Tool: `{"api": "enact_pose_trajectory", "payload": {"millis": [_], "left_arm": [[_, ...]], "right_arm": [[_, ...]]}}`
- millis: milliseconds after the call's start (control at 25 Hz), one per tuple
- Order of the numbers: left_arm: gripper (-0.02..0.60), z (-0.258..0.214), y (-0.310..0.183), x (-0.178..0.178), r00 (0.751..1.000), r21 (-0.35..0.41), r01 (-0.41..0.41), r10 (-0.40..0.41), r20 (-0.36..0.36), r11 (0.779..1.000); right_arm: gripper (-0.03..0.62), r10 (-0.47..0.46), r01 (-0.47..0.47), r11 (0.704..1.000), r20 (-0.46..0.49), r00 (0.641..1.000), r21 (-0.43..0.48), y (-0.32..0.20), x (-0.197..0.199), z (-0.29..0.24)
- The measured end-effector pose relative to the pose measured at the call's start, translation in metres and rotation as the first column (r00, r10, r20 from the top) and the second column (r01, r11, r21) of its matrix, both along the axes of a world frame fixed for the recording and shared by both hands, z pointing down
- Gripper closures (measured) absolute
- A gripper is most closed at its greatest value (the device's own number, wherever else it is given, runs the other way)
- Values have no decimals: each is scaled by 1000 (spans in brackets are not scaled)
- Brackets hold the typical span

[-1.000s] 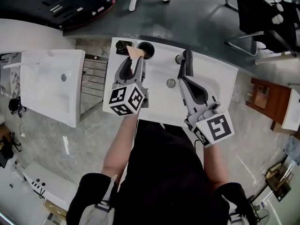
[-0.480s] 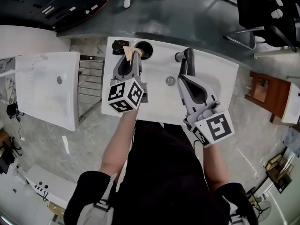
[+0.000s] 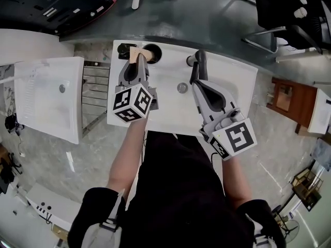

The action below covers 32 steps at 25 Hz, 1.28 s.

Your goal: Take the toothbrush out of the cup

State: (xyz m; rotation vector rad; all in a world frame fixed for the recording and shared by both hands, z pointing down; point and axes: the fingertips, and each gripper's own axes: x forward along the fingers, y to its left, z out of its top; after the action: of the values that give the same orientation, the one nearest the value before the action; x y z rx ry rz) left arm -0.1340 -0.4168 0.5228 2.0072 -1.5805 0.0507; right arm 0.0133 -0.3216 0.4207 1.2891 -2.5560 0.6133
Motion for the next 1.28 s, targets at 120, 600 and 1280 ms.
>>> {"api": "enact_pose_trajectory", "payload": {"millis": [120, 600, 1280], "left_arm": [[535, -6, 2, 3, 1000, 15, 5, -5, 4, 1000], [541, -61, 22, 5, 998, 151, 59, -60, 2, 987], [543, -139, 88, 21, 995, 299, 99, -98, -16, 949]], "right_arm": [[563, 2, -2, 1000, 2, 1000, 9, 2, 6, -4], [563, -20, 16, 996, 48, 999, 85, 18, 27, -29], [563, -86, 62, 978, 114, 990, 201, 67, 55, -62]]}}
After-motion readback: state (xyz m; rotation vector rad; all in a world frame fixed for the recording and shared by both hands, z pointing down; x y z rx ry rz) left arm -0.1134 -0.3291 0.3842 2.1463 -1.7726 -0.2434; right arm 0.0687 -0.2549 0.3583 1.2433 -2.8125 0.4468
